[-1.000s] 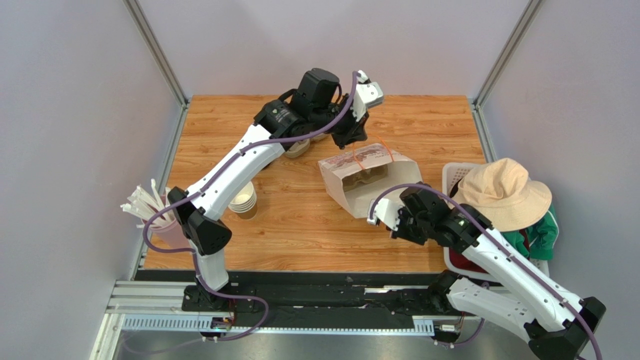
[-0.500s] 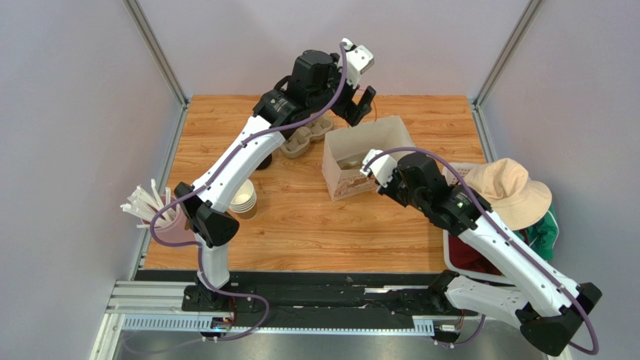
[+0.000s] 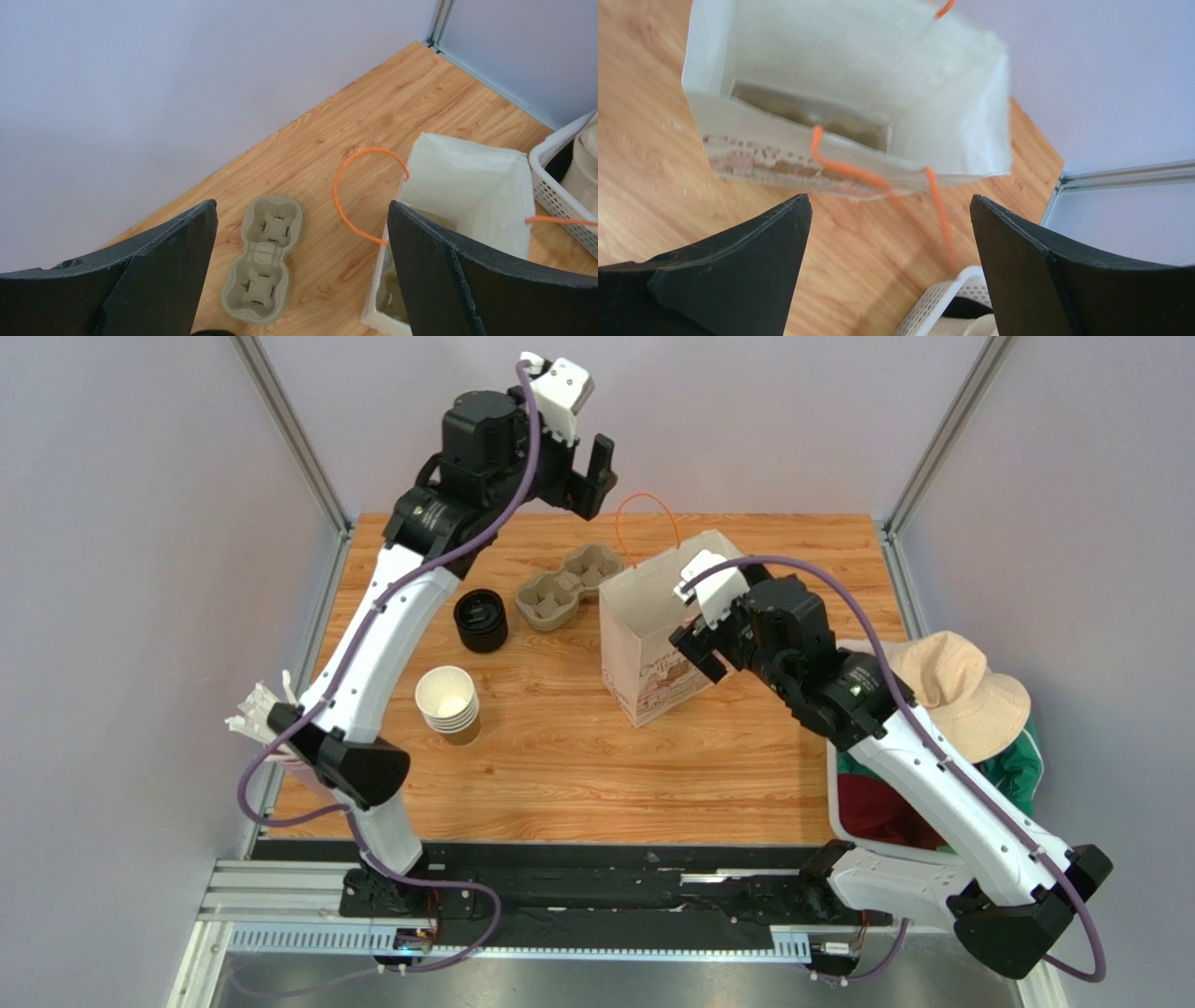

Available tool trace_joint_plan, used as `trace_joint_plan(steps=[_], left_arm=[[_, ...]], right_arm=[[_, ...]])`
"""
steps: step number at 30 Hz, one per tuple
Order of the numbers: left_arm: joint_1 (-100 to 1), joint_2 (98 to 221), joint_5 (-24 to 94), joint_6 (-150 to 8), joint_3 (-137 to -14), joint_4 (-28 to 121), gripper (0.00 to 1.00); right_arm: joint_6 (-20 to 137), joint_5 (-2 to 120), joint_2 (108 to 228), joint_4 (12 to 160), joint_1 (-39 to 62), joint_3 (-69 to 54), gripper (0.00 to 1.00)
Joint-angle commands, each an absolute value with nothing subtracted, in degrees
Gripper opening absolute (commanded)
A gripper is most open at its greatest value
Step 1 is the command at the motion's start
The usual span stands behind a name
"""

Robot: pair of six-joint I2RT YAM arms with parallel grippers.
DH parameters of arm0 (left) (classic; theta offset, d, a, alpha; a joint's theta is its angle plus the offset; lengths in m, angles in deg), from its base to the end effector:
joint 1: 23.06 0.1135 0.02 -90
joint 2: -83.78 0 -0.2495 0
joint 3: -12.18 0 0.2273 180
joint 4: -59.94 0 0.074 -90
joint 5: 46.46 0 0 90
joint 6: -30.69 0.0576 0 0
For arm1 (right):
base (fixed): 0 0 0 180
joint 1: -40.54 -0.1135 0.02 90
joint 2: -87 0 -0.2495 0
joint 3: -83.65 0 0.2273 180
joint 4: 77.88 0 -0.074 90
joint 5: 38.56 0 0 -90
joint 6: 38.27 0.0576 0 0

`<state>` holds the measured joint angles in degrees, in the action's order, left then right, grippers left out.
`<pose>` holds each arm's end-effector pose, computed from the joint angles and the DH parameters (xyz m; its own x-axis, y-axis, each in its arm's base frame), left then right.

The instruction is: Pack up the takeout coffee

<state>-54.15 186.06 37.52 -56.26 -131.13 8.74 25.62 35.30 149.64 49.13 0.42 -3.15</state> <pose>0.3169 -0.1982 0.4833 -0.1190 0.1335 -0.9839 0.6091 0.7923 0.0339 0.1832 0.1334 0.3658 -0.1407 -0.6714 -0.7277 -0.5509 0.6638 -0.5059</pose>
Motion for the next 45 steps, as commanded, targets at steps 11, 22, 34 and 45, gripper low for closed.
trace_joint_plan(steps=[11, 22, 34, 45], left_arm=[[-48.1, 166.7, 33.8, -48.0, -97.4, 14.7, 0.99], [-40.5, 158.5, 30.4, -42.8, -92.5, 9.0, 0.99], [-38.3, 156.7, 29.1, -44.8, -91.4, 7.7, 0.99], [-38.2, 157.4, 27.6, -46.0, -91.5, 7.3, 0.99]], right_arm=[[32.1, 33.7, 161.8, 53.1, 4.6, -31.0, 0.93], [33.7, 34.5, 185.8, 58.2, 7.6, -45.8, 0.86], [36.3, 36.8, 191.2, 59.8, 11.1, -46.6, 0.29], [35.0, 29.6, 193.9, 60.5, 15.4, -52.1, 0.04]])
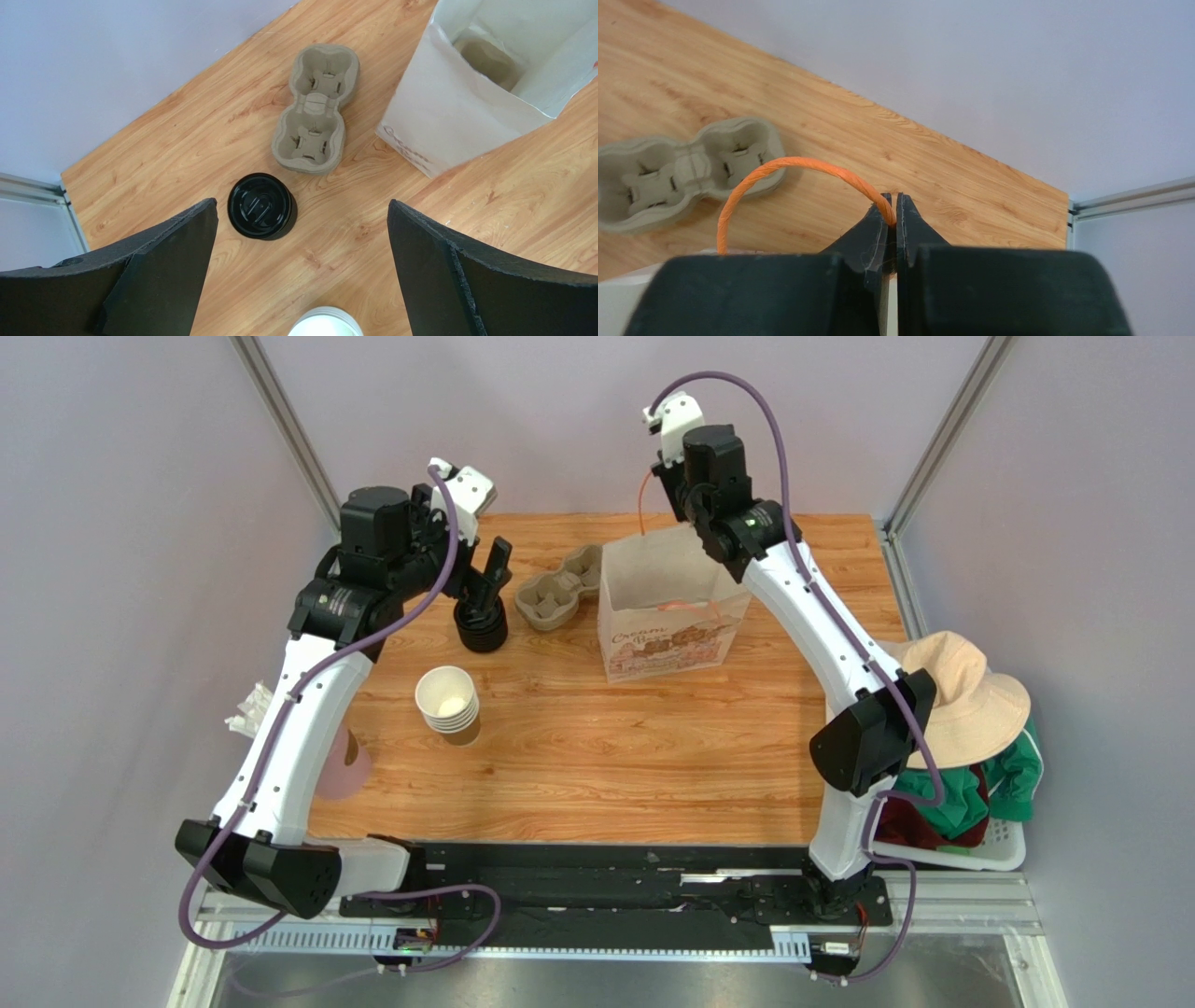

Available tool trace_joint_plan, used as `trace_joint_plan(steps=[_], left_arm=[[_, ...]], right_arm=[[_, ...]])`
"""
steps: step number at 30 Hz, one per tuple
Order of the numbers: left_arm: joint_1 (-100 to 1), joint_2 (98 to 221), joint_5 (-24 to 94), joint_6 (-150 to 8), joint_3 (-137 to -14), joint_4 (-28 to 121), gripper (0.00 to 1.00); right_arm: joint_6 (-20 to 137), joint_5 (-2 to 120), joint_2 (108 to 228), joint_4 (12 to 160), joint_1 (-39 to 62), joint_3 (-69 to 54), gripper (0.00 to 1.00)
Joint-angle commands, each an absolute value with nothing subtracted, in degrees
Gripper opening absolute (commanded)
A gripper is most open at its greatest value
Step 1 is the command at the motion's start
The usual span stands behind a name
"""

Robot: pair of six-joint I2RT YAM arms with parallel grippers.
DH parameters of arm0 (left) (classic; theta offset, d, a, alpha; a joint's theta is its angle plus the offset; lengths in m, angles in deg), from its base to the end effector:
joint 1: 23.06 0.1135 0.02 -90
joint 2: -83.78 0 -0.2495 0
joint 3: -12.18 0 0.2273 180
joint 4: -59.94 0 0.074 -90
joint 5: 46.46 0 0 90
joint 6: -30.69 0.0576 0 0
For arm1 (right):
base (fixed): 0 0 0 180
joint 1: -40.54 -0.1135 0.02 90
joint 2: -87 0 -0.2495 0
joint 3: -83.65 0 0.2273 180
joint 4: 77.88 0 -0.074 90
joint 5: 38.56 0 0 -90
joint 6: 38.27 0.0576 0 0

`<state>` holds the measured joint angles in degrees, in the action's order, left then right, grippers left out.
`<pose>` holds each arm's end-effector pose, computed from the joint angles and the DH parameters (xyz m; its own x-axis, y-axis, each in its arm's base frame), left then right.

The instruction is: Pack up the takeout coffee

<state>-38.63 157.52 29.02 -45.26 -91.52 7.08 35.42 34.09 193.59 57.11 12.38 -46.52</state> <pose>0.2529 -0.0855 0.4160 -0.2465 0.3127 -0.9173 0.5589 0.8191 0.1290 0.3781 0.1829 0.3964 -0.2514 -0.4386 -0.8628 -0.2879 0.8850 -0.3660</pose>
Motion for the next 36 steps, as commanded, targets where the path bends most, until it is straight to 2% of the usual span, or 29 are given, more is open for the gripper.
trace_joint_plan(steps=[1, 14, 26, 36], left_arm=[[-38.2, 157.3, 27.7, -46.2, -91.5, 7.5, 0.99], [-38.1, 157.2, 27.9, -46.6, -90.9, 7.6, 0.99], [-38.1, 157.5, 27.6, -47.0, -90.8, 7.8, 0.99], [-38.1, 157.0, 27.9, -47.1, -90.0, 8.1, 0.99]], right_arm=[[35.0, 29.1, 194.8, 60.6, 15.9, -53.3, 0.03], [33.5, 30.0, 198.7, 59.8, 21.8, -57.2, 0.02], [33.2, 30.1, 193.4, 59.5, 22.7, -53.3, 0.02], [32.7, 28.4, 200.5, 60.9, 24.4, -57.0, 0.04]])
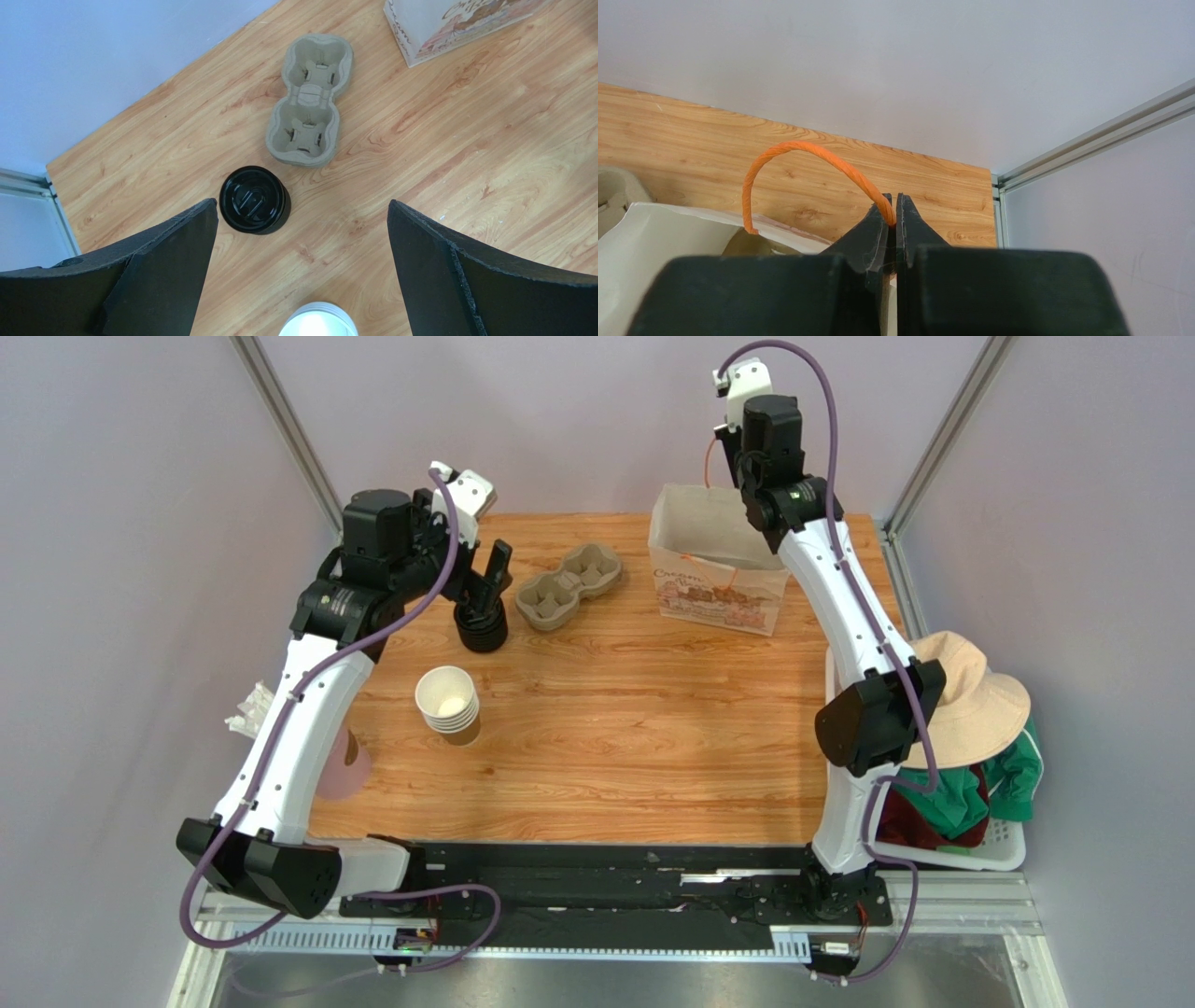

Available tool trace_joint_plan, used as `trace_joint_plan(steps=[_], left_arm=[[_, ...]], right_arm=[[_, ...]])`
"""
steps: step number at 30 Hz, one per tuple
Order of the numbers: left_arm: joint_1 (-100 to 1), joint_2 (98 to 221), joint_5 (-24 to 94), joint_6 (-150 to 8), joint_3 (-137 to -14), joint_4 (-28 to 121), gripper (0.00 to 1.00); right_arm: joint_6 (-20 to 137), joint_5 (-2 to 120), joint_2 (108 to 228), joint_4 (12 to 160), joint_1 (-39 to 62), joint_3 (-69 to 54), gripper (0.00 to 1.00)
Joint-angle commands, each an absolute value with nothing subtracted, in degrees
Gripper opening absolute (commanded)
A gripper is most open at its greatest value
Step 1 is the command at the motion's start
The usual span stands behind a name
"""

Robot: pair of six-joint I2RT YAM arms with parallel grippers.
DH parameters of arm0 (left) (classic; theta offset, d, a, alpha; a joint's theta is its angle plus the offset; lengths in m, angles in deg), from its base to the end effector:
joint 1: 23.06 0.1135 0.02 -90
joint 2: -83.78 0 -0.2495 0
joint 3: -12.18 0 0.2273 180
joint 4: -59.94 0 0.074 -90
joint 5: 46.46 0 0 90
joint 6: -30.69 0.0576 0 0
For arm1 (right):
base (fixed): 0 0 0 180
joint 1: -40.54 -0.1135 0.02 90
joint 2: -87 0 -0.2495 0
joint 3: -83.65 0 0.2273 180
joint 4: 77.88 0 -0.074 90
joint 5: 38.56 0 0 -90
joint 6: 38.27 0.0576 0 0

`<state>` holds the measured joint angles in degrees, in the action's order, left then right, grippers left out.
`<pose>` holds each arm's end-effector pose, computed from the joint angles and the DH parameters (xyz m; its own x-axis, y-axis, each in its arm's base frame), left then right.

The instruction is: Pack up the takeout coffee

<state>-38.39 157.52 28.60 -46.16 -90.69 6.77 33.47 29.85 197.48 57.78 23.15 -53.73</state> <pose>0.2537 -0.0849 0.4109 -0.2728 0.3027 -0.9132 0.5592 0.8223 0.1055 0.4183 0.1088 0.4118 -0.2895 -0.3960 -0.8714 -0.0354 0.9142 -0.4037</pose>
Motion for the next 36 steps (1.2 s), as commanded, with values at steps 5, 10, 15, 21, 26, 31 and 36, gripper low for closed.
trace_joint_plan(steps=[5, 10, 15, 21, 26, 31, 36], left_arm=[[-38.0, 157.2, 28.0, -47.2, -89.9, 8.2, 0.99], [-38.0, 157.7, 27.9, -47.4, -90.1, 8.3, 0.99], [-38.0, 157.6, 28.8, -47.0, -90.7, 8.2, 0.99], [-37.9, 157.3, 34.4, -41.8, -90.6, 6.8, 0.99], [-36.7, 157.0, 39.0, -37.5, -87.5, 7.2, 0.99], [-34.0, 156.3, 32.6, -34.0, -85.2, 2.9, 0.95], [-33.3, 153.5, 23.9, -26.0, -83.1, -4.8, 0.94]], right_arm=[[32.8, 28.8, 201.6, 60.9, 25.8, -57.8, 0.25], [32.8, 29.7, 200.4, 60.6, 26.7, -56.7, 0.56], [33.6, 31.7, 195.8, 58.5, 26.8, -57.6, 0.87], [36.4, 34.8, 185.2, 54.5, 26.8, -56.9, 0.98], [37.9, 43.7, 172.9, 48.4, 26.7, -49.3, 0.98], [34.0, 64.2, 162.2, 39.2, 25.3, -40.2, 0.96], [30.6, 76.6, 157.7, 32.9, 23.8, -30.4, 0.96]])
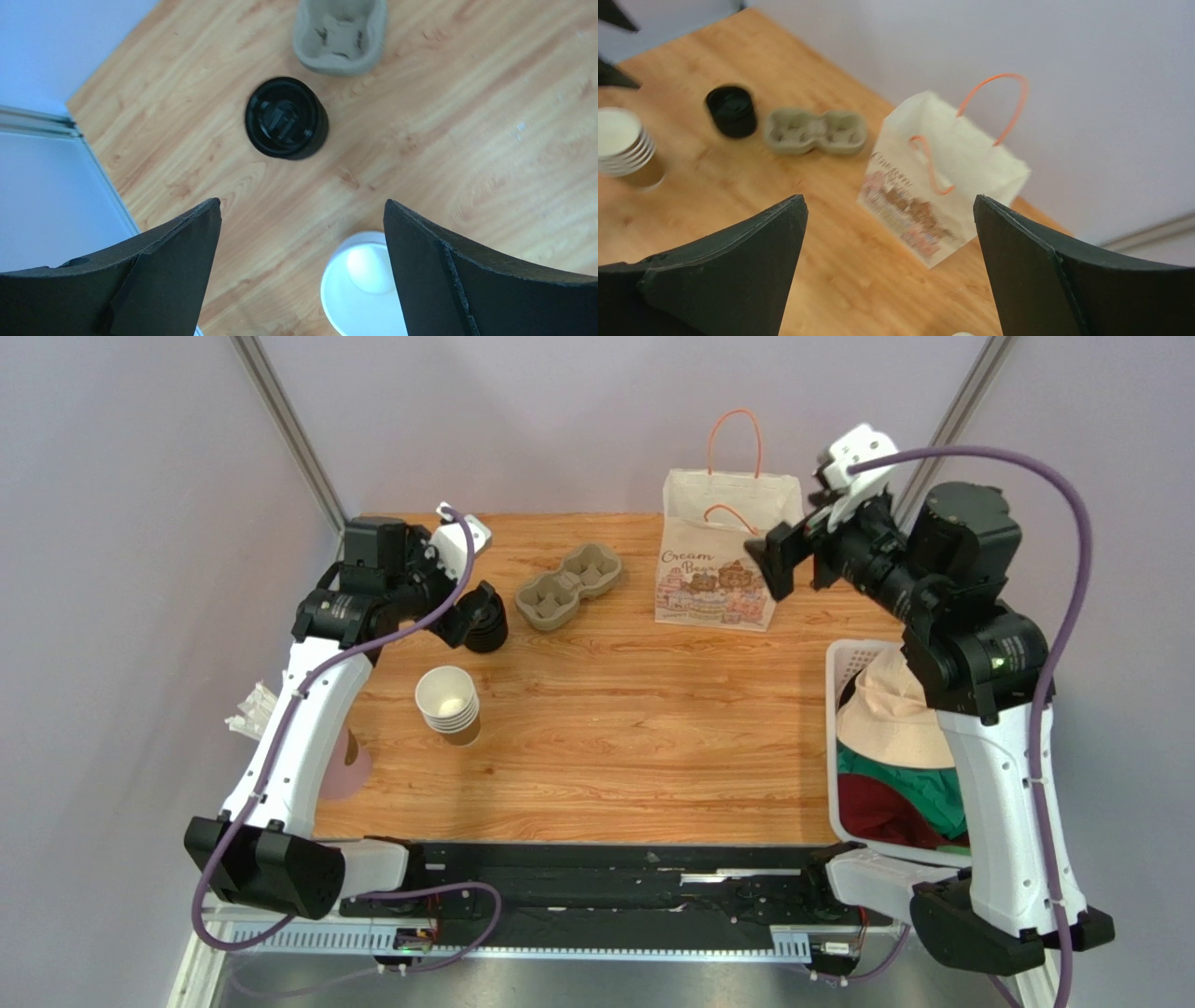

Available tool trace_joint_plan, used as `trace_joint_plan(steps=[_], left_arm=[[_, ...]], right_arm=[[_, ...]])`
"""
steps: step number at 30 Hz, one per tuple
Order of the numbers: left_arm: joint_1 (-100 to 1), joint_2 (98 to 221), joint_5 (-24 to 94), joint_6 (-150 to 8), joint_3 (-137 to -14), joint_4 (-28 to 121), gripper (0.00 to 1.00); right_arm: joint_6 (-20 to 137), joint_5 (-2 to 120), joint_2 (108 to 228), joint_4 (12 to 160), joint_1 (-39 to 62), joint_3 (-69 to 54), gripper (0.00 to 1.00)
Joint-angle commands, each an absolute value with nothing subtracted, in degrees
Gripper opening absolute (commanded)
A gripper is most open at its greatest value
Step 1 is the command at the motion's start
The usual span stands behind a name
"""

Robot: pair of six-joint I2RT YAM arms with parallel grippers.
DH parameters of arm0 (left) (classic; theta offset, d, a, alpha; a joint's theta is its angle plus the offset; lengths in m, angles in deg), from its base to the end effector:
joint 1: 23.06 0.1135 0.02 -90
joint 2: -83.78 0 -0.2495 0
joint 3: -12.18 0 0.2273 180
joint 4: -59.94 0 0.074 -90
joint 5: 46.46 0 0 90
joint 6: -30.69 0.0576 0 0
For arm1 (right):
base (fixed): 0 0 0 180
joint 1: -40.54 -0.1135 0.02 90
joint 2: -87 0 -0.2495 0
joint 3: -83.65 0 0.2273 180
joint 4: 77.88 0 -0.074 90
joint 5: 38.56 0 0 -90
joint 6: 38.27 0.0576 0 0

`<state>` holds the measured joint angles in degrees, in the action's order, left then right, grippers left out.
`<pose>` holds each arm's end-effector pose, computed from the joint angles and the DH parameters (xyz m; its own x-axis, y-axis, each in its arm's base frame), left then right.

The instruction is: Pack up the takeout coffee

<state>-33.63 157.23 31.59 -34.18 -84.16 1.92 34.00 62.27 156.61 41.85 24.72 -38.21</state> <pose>0.2583 -0.0603 0.3661 -0.3652 0.4908 -0.7910 0.5534 0.7977 0.2394 0.1909 0.0654 0.5089 0.0082 -0.3086 -0.9512 -0.4664 0.8402 -0.2766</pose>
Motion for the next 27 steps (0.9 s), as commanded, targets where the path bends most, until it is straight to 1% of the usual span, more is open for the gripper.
trace_joint_plan(steps=[1, 2, 4, 6, 10, 13, 16, 21, 22, 27], left_arm=[[-33.3, 153.1, 23.5, -25.5, -81.9, -6.1, 0.94], [-33.3, 152.6, 23.8, -25.0, -81.0, -6.3, 0.95], [-33.3, 152.2, 25.6, -23.9, -78.1, -6.0, 0.96], [-33.3, 151.5, 26.8, -22.7, -75.4, -5.9, 0.97], [-33.3, 150.2, 26.7, -21.0, -72.1, -7.1, 0.97], [-33.3, 149.1, 25.4, -20.3, -70.0, -8.5, 0.96], [-33.3, 148.7, 25.3, -20.2, -68.0, -8.6, 0.90], [-33.4, 147.9, 25.2, -19.7, -66.4, -9.8, 0.84], [-33.4, 147.8, 25.0, -19.6, -66.3, -10.0, 0.80], [-33.5, 147.5, 24.6, -19.4, -66.0, -11.4, 0.75]], right_arm=[[29.8, 77.4, 156.8, 32.9, 23.6, -28.5, 0.96], [29.3, 78.6, 156.4, 32.8, 22.8, -27.0, 0.96], [28.8, 79.3, 155.4, 34.1, 21.9, -22.0, 0.99], [28.6, 79.1, 154.3, 35.6, 19.8, -16.9, 0.99], [28.2, 76.8, 153.5, 39.1, 15.9, -11.1, 0.99], [28.2, 76.9, 154.1, 40.8, 15.6, -8.6, 0.99], [28.1, 76.7, 155.2, 41.1, 15.2, -7.9, 0.99], [27.6, 75.5, 155.5, 41.8, 14.3, -6.9, 0.99], [27.5, 75.2, 155.5, 41.9, 14.3, -6.6, 0.99], [27.3, 74.6, 155.6, 42.0, 14.1, -6.4, 0.99]])
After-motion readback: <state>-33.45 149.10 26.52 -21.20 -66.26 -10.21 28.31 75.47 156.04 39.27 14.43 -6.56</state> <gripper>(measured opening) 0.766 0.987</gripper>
